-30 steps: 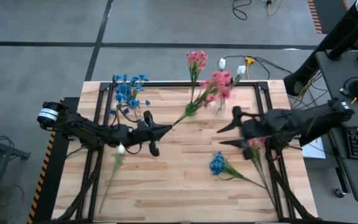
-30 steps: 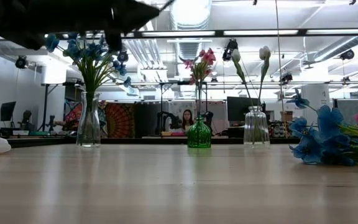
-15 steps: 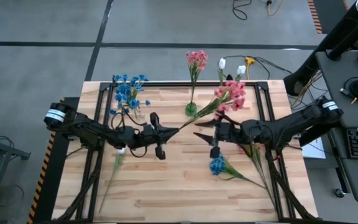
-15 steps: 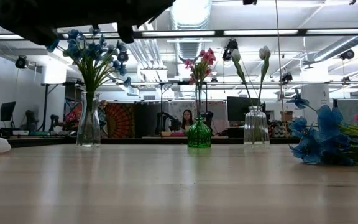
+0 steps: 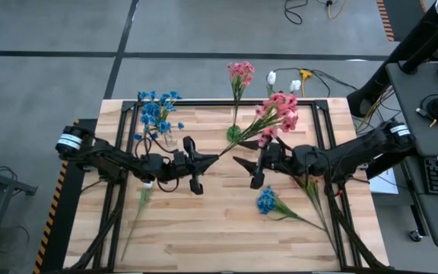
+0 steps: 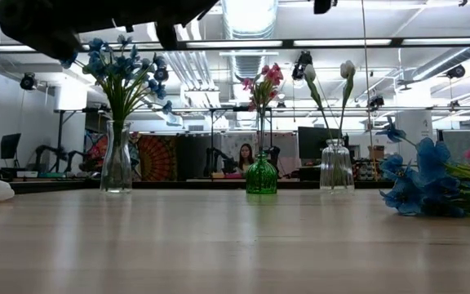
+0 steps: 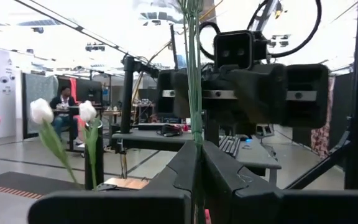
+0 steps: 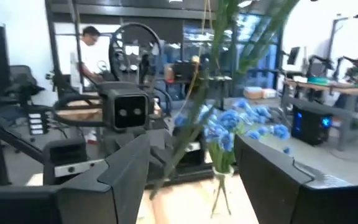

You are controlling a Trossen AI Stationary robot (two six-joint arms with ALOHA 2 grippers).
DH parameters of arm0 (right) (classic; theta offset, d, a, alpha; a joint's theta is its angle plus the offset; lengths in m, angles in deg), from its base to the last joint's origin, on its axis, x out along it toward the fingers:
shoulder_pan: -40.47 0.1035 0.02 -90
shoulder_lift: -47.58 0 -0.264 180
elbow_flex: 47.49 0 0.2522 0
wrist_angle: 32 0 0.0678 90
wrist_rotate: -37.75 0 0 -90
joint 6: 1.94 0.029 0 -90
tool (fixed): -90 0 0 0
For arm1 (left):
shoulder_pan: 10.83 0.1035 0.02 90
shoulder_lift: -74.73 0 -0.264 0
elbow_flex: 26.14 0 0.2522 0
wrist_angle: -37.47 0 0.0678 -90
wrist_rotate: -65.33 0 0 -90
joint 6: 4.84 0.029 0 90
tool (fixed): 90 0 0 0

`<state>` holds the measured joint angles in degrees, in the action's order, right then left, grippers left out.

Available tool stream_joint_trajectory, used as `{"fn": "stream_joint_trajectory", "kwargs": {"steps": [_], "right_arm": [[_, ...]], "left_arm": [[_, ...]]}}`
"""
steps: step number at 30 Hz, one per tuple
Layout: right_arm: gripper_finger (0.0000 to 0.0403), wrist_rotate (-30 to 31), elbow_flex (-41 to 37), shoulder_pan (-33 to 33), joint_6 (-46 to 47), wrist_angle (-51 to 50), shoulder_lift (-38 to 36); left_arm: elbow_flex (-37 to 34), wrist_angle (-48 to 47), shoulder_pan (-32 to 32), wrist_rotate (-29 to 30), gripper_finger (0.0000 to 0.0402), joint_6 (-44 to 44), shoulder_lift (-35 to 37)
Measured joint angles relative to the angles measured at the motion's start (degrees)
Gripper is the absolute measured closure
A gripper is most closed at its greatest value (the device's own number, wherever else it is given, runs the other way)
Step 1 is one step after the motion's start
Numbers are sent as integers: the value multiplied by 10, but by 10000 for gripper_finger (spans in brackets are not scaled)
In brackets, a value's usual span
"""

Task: Sort flowers into vase by color
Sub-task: Put the top pink flowers into the green vase

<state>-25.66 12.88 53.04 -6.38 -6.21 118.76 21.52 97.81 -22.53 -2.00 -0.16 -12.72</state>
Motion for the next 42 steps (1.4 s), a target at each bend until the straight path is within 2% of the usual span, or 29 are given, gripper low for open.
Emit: {"fn": "stream_joint_trajectory", "kwargs": {"steps": [6, 13, 18, 25, 28, 31, 35, 42], "right_arm": [[180, -4, 11, -6, -42, 16, 17], [215, -16, 19, -6, -56, 19, 13], [268, -16, 19, -6, -54, 18, 13], [371, -16, 19, -6, -54, 15, 13], [388, -16, 19, -6, -52, 10, 13], [390, -17, 19, -6, -52, 8, 13], [390, -11, 27, -9, -50, -28, 1], [390, 4, 120, -43, -5, -255, -1]], "left_arm": [[23, -1, 0, -12, 401, 2, -29], [27, 5, 0, -8, 401, -1, -52], [25, 9, 0, -7, 401, -2, -50], [23, 9, 1, -6, 401, -2, -49], [21, 7, 1, 13, 399, -8, -49], [21, -2, 1, 24, 381, -13, -48], [20, -42, 1, 25, 334, -30, -46], [20, -141, 2, 25, 241, -36, -39]]}}
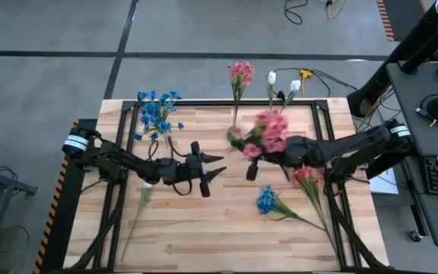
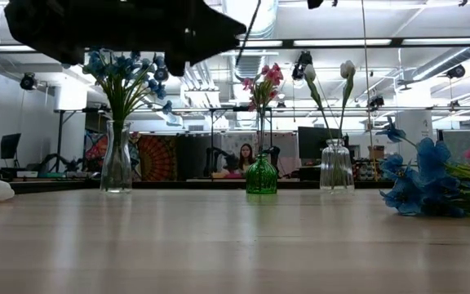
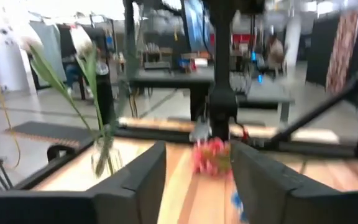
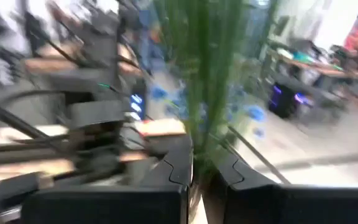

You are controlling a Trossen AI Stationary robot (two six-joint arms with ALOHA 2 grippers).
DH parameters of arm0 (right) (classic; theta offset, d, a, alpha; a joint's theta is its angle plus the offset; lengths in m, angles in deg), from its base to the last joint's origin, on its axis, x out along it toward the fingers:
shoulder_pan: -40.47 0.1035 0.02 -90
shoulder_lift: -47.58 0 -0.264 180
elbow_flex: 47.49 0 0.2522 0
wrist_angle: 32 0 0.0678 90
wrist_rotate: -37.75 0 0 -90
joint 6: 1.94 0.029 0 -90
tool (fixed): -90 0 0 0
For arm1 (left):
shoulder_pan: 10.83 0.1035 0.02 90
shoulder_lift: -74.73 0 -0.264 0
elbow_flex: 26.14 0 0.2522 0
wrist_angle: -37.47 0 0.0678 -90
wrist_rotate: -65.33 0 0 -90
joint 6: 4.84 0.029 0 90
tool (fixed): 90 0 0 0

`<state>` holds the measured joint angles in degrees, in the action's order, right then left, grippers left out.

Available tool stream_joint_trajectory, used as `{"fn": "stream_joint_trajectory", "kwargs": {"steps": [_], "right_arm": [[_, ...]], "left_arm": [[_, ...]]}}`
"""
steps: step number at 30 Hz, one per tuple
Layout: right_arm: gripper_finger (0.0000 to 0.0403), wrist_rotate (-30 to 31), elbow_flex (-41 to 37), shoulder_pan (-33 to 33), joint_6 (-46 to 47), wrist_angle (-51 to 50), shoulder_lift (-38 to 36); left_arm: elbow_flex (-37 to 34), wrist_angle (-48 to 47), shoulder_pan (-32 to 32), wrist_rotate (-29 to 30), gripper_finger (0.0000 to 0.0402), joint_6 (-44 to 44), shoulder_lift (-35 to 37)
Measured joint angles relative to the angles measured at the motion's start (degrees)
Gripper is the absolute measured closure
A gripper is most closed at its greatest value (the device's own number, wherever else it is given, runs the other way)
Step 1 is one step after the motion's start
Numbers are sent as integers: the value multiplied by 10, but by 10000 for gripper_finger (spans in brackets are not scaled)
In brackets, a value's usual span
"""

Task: Sort flowers into vase by color
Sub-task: Put the top pink flowers into the green vase

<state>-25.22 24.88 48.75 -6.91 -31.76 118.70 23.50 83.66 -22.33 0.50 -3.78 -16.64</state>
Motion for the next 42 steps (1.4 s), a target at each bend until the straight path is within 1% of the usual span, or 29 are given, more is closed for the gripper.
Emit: {"fn": "stream_joint_trajectory", "kwargs": {"steps": [3, 5, 7, 11, 15, 20, 23, 26, 35, 42], "right_arm": [[390, 8, 44, -27, 18, -107, 9], [390, 7, 59, -47, 24, -144, 15], [390, 7, 63, -66, 24, -159, 21], [390, 5, 49, -105, 20, -156, 22], [390, -12, 26, -150, 23, -148, 22], [390, -64, 11, -199, 25, -127, 31], [390, -85, 10, -216, 27, -109, 45], [390, -108, 11, -228, 31, -92, 62], [390, -110, 11, -240, 29, -75, 99], [390, -110, 11, -252, 29, -70, 103]], "left_arm": [[0, -53, -1, -1, 216, -1, 3], [0, -85, -1, -1, 207, -5, 3], [0, -117, -1, -1, 204, -8, 4], [0, -186, -1, -2, 206, -28, 6], [0, -223, -2, -2, 211, -45, 6], [0, -229, -2, -2, 218, -48, 6], [0, -230, -2, -2, 221, -47, 6], [0, -237, -2, -2, 223, -46, 6], [0, -237, -2, -2, 224, -46, 6], [0, -236, -2, -2, 224, -46, 6]]}}
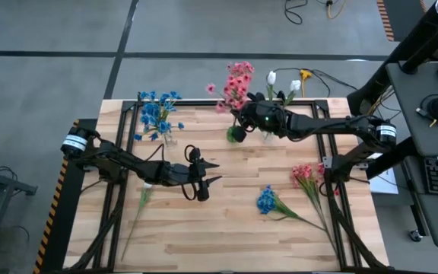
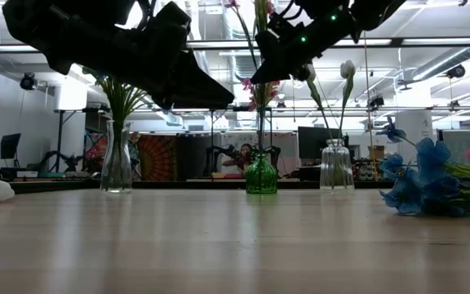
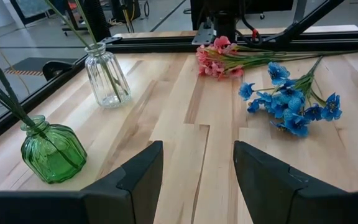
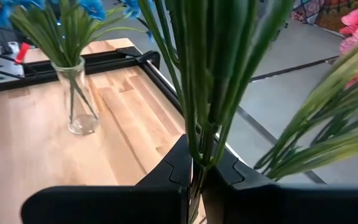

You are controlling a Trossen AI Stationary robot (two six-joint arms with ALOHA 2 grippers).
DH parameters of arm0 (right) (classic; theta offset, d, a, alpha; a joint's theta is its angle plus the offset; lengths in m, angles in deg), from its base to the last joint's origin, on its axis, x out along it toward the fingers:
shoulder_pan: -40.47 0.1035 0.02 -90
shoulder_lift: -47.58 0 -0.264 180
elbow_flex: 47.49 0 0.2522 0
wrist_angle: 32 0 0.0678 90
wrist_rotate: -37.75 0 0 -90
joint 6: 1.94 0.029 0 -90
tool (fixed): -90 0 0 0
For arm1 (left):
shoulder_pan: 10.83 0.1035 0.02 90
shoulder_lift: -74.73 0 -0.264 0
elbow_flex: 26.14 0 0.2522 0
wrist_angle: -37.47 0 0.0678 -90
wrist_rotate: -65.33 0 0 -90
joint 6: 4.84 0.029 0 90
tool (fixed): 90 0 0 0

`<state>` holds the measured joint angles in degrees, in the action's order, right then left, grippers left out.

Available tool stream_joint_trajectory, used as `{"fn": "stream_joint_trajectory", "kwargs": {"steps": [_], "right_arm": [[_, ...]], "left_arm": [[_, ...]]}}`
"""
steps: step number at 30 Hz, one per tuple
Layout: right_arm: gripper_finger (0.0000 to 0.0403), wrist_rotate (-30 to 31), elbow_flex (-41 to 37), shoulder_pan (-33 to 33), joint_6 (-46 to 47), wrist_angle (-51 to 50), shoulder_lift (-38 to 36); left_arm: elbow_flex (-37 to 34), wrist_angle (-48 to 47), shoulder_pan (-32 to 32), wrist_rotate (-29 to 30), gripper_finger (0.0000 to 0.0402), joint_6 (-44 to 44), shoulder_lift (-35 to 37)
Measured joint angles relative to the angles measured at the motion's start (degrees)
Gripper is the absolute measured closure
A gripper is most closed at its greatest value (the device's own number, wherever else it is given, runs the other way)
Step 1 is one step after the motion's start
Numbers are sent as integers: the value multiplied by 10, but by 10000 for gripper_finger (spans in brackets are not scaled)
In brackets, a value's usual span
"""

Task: Sort flowers into vase by color
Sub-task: Put the top pink flowers into the green vase

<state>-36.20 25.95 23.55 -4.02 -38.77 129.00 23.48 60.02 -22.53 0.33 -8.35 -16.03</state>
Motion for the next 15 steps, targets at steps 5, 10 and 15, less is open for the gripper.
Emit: {"fn": "stream_joint_trajectory", "kwargs": {"steps": [5, 10, 15], "right_arm": [[390, 0, 0, -3, 1, 0, 0], [390, 0, -1, -4, 12, 2, 1], [390, 0, -7, -4, 16, 10, 1]], "left_arm": [[0, 0, 0, 0, 224, 0, 0], [0, 0, 0, 0, 224, 0, 0], [0, 0, 0, 0, 224, 0, 0]]}}
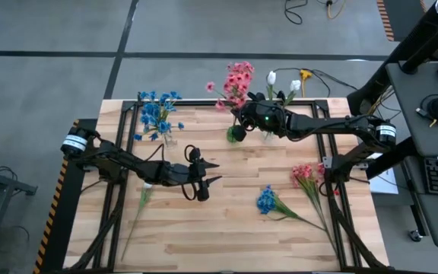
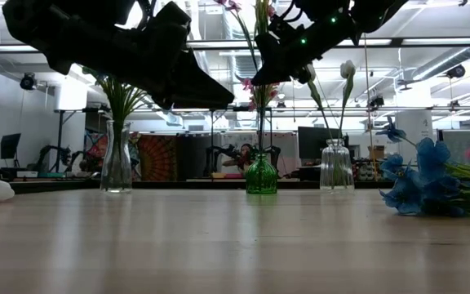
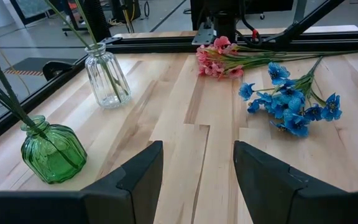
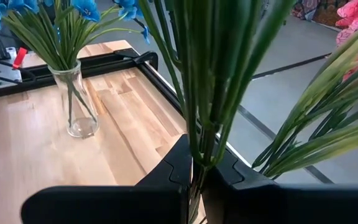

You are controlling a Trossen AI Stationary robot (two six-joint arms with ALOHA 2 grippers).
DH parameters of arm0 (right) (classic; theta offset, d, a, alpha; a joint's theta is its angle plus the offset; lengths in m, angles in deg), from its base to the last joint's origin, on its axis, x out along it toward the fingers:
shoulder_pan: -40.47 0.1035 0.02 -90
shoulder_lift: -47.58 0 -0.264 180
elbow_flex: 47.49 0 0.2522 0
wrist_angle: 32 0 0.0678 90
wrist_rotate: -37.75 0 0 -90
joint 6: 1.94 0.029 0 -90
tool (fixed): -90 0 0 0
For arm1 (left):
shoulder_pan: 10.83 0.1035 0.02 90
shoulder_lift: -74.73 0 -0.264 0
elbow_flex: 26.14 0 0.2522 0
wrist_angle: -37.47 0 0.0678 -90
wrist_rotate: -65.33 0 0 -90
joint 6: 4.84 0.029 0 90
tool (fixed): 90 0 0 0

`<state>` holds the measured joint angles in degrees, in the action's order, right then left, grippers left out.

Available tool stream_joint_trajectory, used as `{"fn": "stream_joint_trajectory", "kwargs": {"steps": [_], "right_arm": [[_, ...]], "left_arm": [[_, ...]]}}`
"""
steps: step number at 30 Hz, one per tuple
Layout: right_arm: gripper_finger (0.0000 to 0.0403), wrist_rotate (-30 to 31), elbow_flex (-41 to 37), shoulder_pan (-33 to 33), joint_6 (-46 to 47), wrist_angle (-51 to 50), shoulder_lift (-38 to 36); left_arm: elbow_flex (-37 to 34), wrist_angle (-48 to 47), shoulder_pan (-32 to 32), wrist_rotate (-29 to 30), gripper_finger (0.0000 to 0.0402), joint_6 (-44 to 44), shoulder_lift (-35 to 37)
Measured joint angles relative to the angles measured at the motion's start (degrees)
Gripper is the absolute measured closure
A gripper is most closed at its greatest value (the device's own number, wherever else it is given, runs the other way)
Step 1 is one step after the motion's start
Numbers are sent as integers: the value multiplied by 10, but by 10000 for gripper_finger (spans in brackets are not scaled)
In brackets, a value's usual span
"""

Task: Sort flowers into vase by color
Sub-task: Put the top pink flowers into the green vase

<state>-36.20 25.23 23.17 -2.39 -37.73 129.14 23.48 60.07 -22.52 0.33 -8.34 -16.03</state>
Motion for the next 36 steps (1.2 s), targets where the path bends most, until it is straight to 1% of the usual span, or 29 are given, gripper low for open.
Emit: {"fn": "stream_joint_trajectory", "kwargs": {"steps": [36], "right_arm": [[390, 5, -14, 0, -6, 4, 0]], "left_arm": [[0, 0, 0, 0, 224, 0, 0]]}}
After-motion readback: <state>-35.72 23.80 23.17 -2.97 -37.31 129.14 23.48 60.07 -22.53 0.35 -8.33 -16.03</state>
